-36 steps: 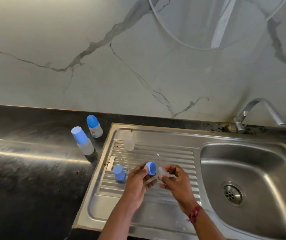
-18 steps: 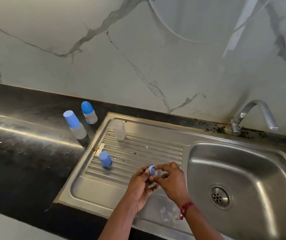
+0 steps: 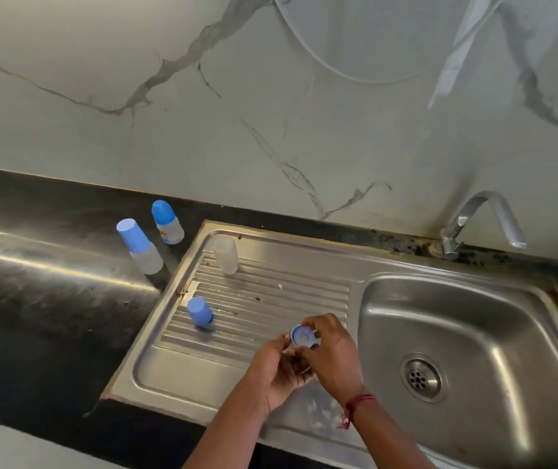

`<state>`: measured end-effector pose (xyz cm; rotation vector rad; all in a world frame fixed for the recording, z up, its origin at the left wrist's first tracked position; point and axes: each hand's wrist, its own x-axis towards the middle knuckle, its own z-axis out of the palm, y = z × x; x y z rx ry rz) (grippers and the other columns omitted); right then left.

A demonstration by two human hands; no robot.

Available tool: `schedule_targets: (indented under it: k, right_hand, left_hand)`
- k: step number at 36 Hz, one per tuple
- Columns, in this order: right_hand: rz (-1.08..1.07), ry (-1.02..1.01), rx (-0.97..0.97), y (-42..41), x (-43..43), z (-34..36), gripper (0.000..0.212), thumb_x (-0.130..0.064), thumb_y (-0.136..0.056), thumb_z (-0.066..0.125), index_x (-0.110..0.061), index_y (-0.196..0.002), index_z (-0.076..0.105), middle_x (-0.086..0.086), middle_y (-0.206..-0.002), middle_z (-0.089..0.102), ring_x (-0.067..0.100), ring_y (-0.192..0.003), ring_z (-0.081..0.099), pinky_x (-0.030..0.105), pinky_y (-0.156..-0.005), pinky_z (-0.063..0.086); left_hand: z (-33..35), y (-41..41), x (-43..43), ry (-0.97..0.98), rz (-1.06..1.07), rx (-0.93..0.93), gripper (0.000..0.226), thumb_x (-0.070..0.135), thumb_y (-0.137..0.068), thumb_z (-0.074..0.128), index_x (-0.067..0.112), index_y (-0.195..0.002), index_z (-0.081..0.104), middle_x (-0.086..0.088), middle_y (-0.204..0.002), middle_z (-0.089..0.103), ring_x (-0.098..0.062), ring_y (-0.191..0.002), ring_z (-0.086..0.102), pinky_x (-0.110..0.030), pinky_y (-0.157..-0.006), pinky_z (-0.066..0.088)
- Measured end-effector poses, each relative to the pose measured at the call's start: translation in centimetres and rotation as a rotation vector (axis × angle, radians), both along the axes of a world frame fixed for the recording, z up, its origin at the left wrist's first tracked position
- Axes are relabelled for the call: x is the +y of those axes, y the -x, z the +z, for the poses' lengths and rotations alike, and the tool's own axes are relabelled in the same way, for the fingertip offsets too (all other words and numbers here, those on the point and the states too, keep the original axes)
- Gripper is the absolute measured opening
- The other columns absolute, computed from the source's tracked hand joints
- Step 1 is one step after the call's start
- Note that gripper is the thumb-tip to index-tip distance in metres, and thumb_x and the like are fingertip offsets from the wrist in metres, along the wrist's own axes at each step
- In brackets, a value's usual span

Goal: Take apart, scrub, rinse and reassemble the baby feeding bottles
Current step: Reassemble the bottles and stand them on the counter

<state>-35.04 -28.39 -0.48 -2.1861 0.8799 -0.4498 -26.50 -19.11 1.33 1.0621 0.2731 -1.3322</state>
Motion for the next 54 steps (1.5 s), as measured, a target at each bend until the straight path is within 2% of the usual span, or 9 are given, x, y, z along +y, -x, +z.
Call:
schedule_targets:
  k: [3,6,12,17,24,29,34,50,54]
  right_hand:
    - [-0.055,-0.067,-0.065,0.5,0.5,0.4,0.031,-0.014,-0.073,0.077,-0.030,-0.097,0.066,-0.019,-0.098,0.059,0.003,-0.085,0.061,0.016,-0.069,0.051]
    - [-0.115,-0.123,-0.122,0.7,0.1,0.8,0.036,-0.018,-0.072,0.084,-0.036,-0.096,0.064,-0.021,-0.099,0.061,-0.002,-0.088,0.061,0.015,-0.071,0.052]
    - [-0.229,-0.322,-0.104,0.2,1.0,0.7,0.027,-0.010,-0.083,0.075,-0.028,-0.101,0.069,-0.010,-0.098,0.070,0.001,-0.085,0.066,0.026,-0.081,0.057]
    - [-0.220,-0.381,-0.008,-0.6,2.1,1.1,0.023,-0.012,-0.086,0.068,-0.021,-0.106,0.074,-0.009,-0.088,0.074,0.007,-0.082,0.069,0.035,-0.082,0.058]
    - [-0.231,-0.375,0.013,-1.6,3.3,1.7,0.015,-0.024,-0.082,0.071,-0.029,-0.095,0.076,-0.012,-0.080,0.074,0.007,-0.077,0.069,0.034,-0.073,0.059]
    - [-0.217,-0.412,0.014,-3.0,4.1,2.4,0.017,-0.014,-0.082,0.068,-0.026,-0.093,0.074,-0.008,-0.073,0.073,0.004,-0.065,0.066,0.024,-0.062,0.055]
    - [-0.257,-0.513,-0.008,-4.5,3.6,3.1,0.016,-0.012,-0.088,0.059,-0.023,-0.093,0.070,-0.002,-0.079,0.073,0.009,-0.066,0.061,0.025,-0.057,0.051]
    - [-0.234,-0.418,0.103,-6.0,3.2,1.6,0.015,-0.008,-0.090,0.057,-0.015,-0.084,0.069,0.002,-0.081,0.071,0.020,-0.077,0.066,0.033,-0.070,0.054]
    - [-0.192,-0.461,0.132,-5.4,2.8,1.4,0.011,-0.014,-0.093,0.059,-0.016,-0.089,0.069,0.000,-0.084,0.071,0.015,-0.078,0.065,0.028,-0.069,0.053]
  left_hand:
    - [0.0,-0.1,0.3,0.023,-0.019,0.062,0.032,0.021,-0.101,0.046,-0.003,-0.110,0.065,-0.017,-0.079,0.069,-0.025,-0.071,0.067,-0.040,-0.075,0.055]
    - [-0.1,-0.4,0.4,0.053,-0.061,0.106,0.037,0.026,-0.101,0.048,-0.005,-0.115,0.064,-0.022,-0.092,0.068,-0.029,-0.078,0.068,-0.041,-0.076,0.057]
    - [-0.3,-2.0,2.2,0.020,-0.095,0.065,0.042,0.025,-0.096,0.056,-0.008,-0.123,0.060,-0.024,-0.101,0.070,-0.026,-0.082,0.071,-0.041,-0.078,0.058]
    - [-0.2,-3.7,2.8,0.035,-0.174,-0.106,0.029,0.012,-0.095,0.055,0.002,-0.122,0.059,-0.020,-0.101,0.072,-0.027,-0.088,0.071,-0.043,-0.080,0.058]
    - [-0.5,-4.7,3.2,0.027,-0.321,-0.336,0.019,0.009,-0.097,0.059,0.009,-0.114,0.066,-0.014,-0.094,0.075,-0.024,-0.085,0.071,-0.048,-0.091,0.056]
    - [-1.2,-5.3,3.0,-0.044,-0.325,-0.469,0.019,0.014,-0.101,0.054,0.014,-0.116,0.065,-0.012,-0.092,0.076,-0.023,-0.082,0.074,-0.035,-0.072,0.060]
    - [-0.8,-6.3,1.8,-0.055,-0.303,-0.534,0.014,0.015,-0.099,0.056,0.016,-0.109,0.066,-0.009,-0.081,0.075,-0.019,-0.073,0.073,-0.037,-0.076,0.059]
    - [-1.6,-5.8,1.2,-0.182,-0.215,-0.678,0.028,-0.004,-0.091,0.055,0.019,-0.100,0.067,-0.013,-0.091,0.073,-0.024,-0.072,0.075,-0.037,-0.070,0.063]
    - [-1.5,-5.3,1.1,-0.202,-0.229,-0.708,0.026,-0.002,-0.092,0.057,0.020,-0.099,0.067,-0.011,-0.091,0.072,-0.021,-0.070,0.074,-0.034,-0.068,0.063]
